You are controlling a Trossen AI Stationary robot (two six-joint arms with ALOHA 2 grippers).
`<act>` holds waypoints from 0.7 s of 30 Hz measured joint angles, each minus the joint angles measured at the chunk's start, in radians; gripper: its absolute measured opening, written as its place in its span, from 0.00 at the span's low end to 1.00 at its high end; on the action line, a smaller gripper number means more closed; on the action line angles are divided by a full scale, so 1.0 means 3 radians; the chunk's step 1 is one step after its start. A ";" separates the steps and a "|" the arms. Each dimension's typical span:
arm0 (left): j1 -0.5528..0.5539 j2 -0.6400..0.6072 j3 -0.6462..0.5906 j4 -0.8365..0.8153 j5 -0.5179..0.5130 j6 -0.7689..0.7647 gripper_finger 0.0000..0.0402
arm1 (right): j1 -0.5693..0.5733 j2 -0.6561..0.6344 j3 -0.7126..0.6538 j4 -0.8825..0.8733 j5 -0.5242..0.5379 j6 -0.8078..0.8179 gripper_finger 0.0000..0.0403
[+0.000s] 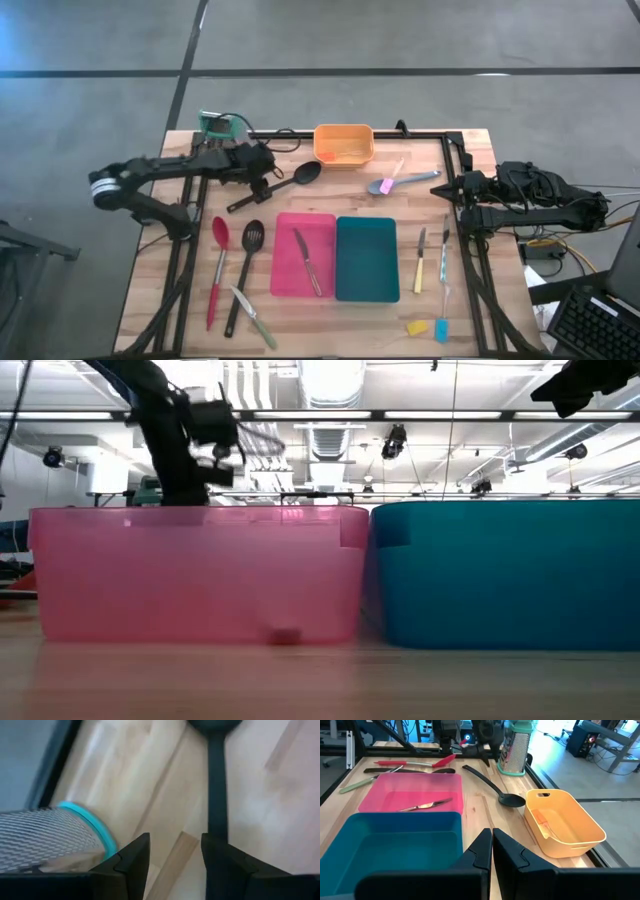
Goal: Pick & Place Kitchen Items
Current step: Put the black spoon into the blue bin
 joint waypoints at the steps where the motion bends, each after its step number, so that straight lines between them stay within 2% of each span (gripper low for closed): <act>1: 0.0012 0.0084 0.0000 -0.0001 0.0001 0.0001 0.45 | 0.0000 0.0000 0.0000 0.0001 0.0000 0.0000 0.02; 13: 0.0043 0.0801 0.0033 0.0046 0.0148 -0.0009 0.45 | 0.0000 0.0000 0.0000 0.0001 0.0000 0.0000 0.02; 21: 0.0083 0.0877 0.0046 0.0075 0.0168 0.0079 0.45 | 0.0000 0.0000 0.0000 0.0000 0.0000 0.0000 0.02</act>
